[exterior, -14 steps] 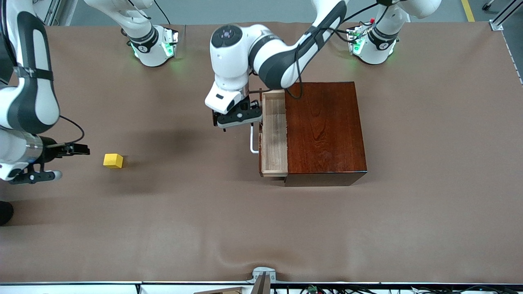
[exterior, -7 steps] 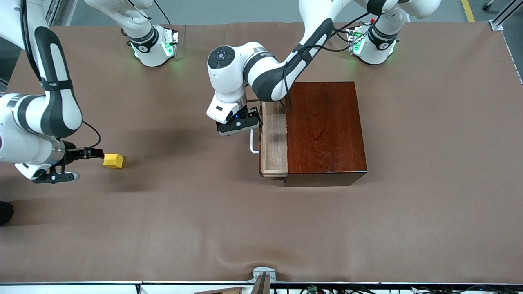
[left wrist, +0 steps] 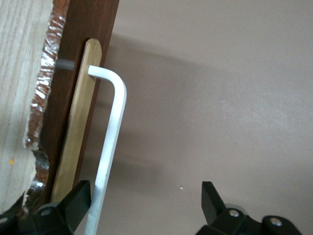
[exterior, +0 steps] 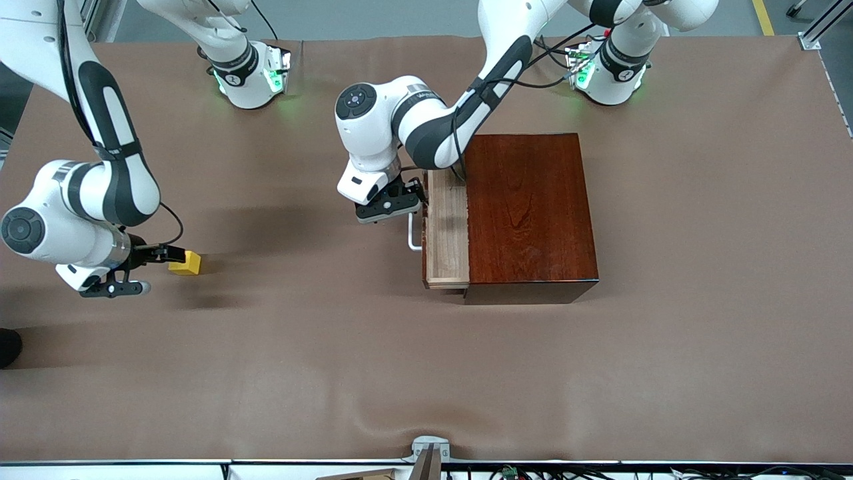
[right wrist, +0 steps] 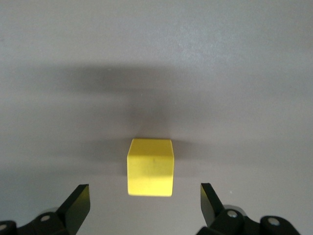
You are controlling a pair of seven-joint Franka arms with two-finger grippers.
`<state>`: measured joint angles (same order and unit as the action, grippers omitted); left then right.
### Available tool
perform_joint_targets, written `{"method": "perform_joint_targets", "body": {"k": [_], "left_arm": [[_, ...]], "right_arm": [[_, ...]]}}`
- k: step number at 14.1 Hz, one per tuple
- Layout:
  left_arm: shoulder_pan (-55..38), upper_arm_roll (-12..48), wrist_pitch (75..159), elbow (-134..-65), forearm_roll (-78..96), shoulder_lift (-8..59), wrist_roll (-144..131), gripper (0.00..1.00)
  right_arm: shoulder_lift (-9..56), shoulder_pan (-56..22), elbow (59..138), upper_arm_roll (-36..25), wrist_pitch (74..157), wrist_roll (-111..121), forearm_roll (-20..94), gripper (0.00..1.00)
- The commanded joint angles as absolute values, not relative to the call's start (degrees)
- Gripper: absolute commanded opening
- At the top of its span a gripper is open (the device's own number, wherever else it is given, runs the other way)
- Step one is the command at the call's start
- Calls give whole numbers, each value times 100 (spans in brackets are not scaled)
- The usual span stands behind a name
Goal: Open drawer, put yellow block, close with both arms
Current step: 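Hold the drawer handle with the left gripper while the right gripper grasps the cube, then lift the yellow cube with the right gripper while the left gripper withdraws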
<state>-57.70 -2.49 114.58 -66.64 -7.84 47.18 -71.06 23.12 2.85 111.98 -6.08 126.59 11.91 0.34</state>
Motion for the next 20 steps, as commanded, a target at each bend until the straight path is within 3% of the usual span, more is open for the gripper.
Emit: {"method": "perform_joint_targets", "body": {"k": [1, 8, 9, 12, 15, 16, 17, 18, 20], "left_arm": [[-5915, -334, 11610, -6478, -791, 4948, -7163, 100], [-5933, -272, 11689, -6100, -747, 4983, -7189, 100], [-5933, -255, 11689, -6091, -747, 5018, -7189, 100], [-5941, -237, 11707, -6082, -747, 5027, -7198, 100], [-5941, -229, 11707, -6082, -738, 4958, -7251, 100], [-5941, -237, 11646, -6082, -738, 4905, -7251, 100], [-5941, -246, 11524, -6082, -738, 4791, -7251, 100], [-5924, -255, 11322, -6082, -738, 4633, -7251, 100], [-5880, -290, 10944, -6126, -738, 4098, -7242, 100]], "right_arm": [[2557, 325, 11206, -562, 12902, 1143, 105, 100], [2733, 334, 11417, -554, 13105, 1142, 114, 100], [2733, 334, 11417, -554, 13104, 1143, 114, 90], [2733, 334, 11408, -554, 13078, 1143, 114, 43], [2733, 360, 11408, -554, 13104, 1195, 114, 29], [2733, 360, 11408, -554, 13113, 1204, 114, 20], [2733, 360, 11400, -554, 13105, 1222, 106, 6], [2725, 360, 11391, -554, 13104, 1230, 105, 0], [2698, 334, 11207, -571, 13069, 1405, 18, 0]]}}
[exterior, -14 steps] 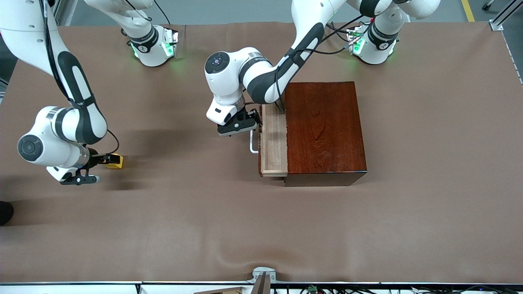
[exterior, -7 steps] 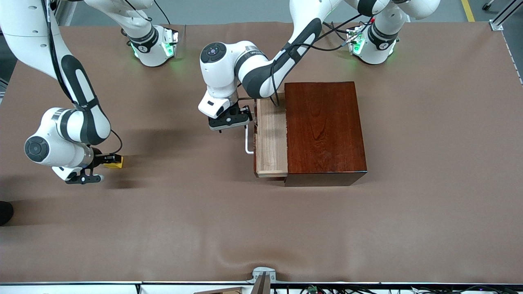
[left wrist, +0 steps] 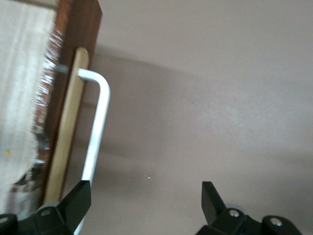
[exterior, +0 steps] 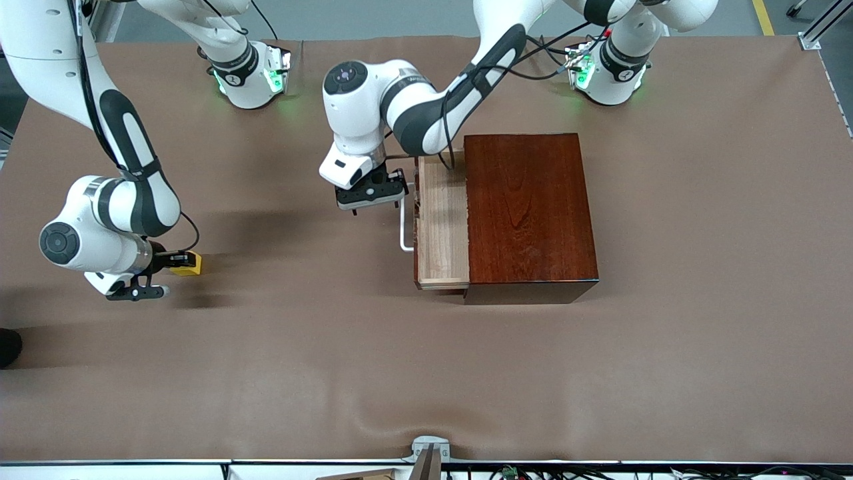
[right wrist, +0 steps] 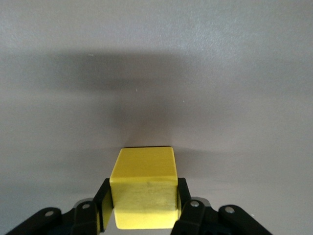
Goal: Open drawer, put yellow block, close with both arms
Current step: 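Lift the yellow cube with the right gripper while the left gripper withdraws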
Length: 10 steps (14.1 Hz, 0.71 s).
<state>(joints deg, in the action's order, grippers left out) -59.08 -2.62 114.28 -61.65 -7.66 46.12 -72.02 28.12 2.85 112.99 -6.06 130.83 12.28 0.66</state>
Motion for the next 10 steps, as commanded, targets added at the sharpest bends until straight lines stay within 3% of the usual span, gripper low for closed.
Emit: {"method": "perform_joint_targets", "body": {"k": [1, 3, 7, 10], "left_arm": [[-5854, -325, 10829, -6161, -764, 3748, -7216, 100], [-5583, -352, 10357, -6301, -800, 3176, -7172, 100], [-4959, -352, 9292, -6346, -800, 2445, -6594, 100], [-4396, -352, 8965, -6836, -773, 1822, -5918, 100]], "right_arm": [[2690, 377, 11110, -571, 13043, 1650, 18, 0], [2646, 579, 10882, -554, 12921, 1810, 44, 0], [2619, 528, 9838, -545, 11648, 1758, 70, 0], [2610, 475, 9300, -545, 11041, 1740, 96, 0]]}}
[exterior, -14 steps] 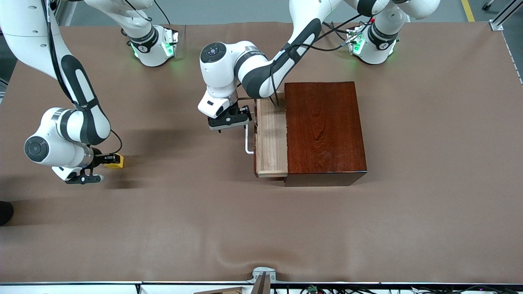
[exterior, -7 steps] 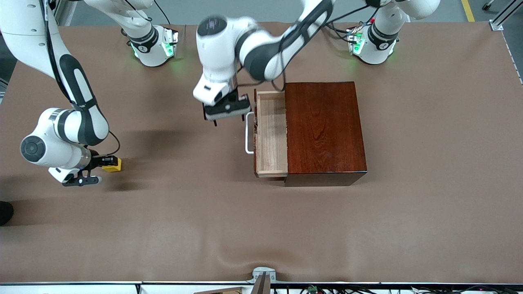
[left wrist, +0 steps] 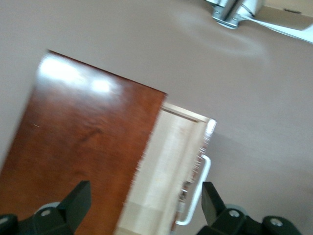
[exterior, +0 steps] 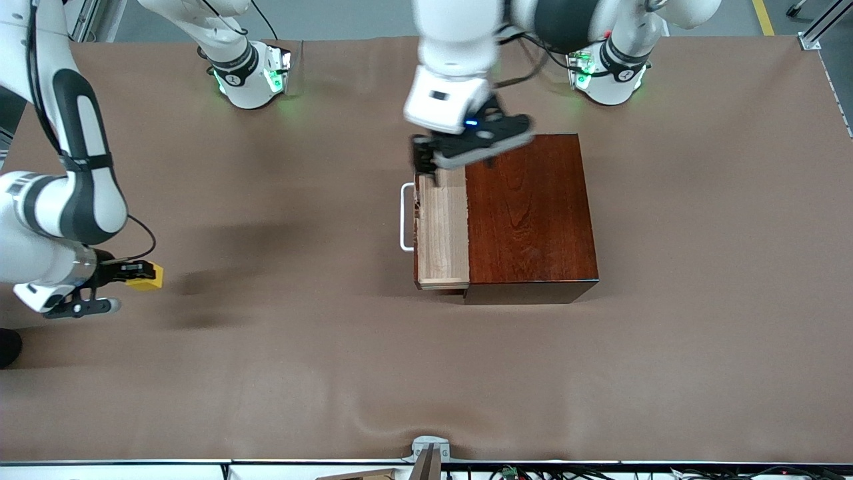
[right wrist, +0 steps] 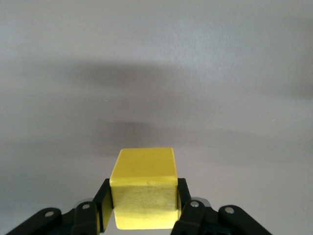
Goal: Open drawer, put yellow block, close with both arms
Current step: 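Lift the yellow cube with the right gripper while the left gripper withdraws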
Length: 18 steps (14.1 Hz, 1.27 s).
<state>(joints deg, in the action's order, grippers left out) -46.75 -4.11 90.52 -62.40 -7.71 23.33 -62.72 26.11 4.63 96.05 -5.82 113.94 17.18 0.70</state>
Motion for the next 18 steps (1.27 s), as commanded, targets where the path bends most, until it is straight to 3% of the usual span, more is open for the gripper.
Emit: {"method": "perform_joint_targets", "body": {"k": [1, 5, 7, 13, 18], "left_arm": [[-4160, -343, 8965, -7151, -773, 1524, -5593, 100], [-3193, -334, 8982, -8146, -738, 652, -4082, 100], [-2805, -334, 9009, -8550, -738, 344, -3562, 100], [-1900, -325, 8886, -8605, -563, 159, -2041, 100], [-1171, -203, 8623, -8604, -378, -43, -539, 100]], "right_arm": [[2602, 466, 9212, -519, 10891, 1662, 114, 0], [2479, -69, 8755, -518, 9724, -265, 463, 0], [2365, -271, 8736, -510, 9554, -1235, 676, 0], [2171, -1027, 8561, -501, 9018, -2986, 1405, 0], [2127, -2160, 8473, -519, 9044, -5850, 1520, 0]]}}
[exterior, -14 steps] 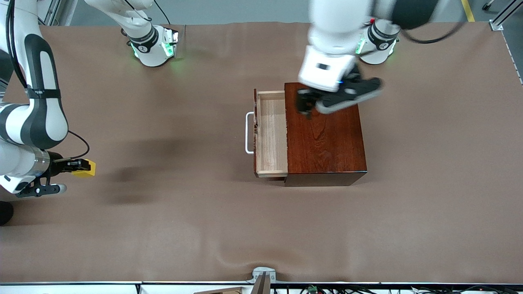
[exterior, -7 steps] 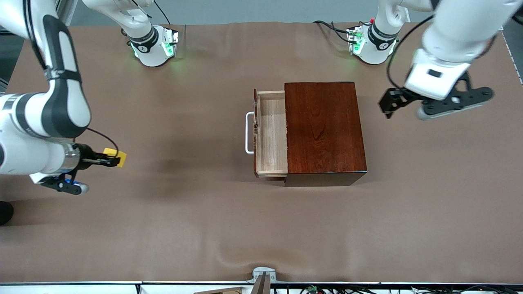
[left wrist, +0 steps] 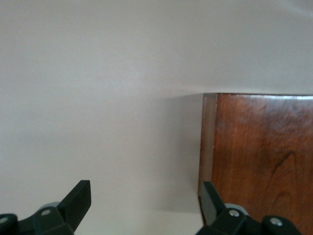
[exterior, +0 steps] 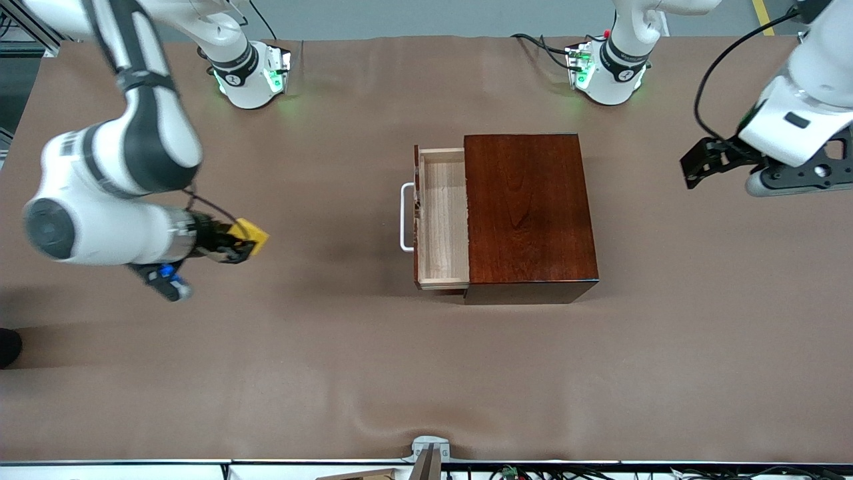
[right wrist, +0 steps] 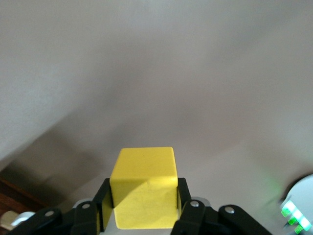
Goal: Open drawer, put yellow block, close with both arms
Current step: 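Carry the yellow cube with the right gripper over the open drawer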
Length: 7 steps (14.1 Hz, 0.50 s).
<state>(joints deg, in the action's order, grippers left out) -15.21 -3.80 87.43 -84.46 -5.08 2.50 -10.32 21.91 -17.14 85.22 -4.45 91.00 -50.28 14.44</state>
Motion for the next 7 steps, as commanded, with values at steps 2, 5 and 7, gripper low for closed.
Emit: {"method": "perform_joint_targets", "body": {"k": [2, 5, 7], "left_arm": [[-863, -114, 8561, -8639, -246, -96, 15, 100], [-537, 52, 8561, -8754, -246, -132, 106, 100], [-169, 341, 8561, -8745, -246, -141, 105, 100]], "right_arm": [[2153, -2494, 8473, -510, 9088, -6824, 1590, 0], [2153, -2873, 8446, -519, 9132, -7819, 1959, 0], [2145, -3188, 8455, -519, 9630, -8609, 2057, 0]]}}
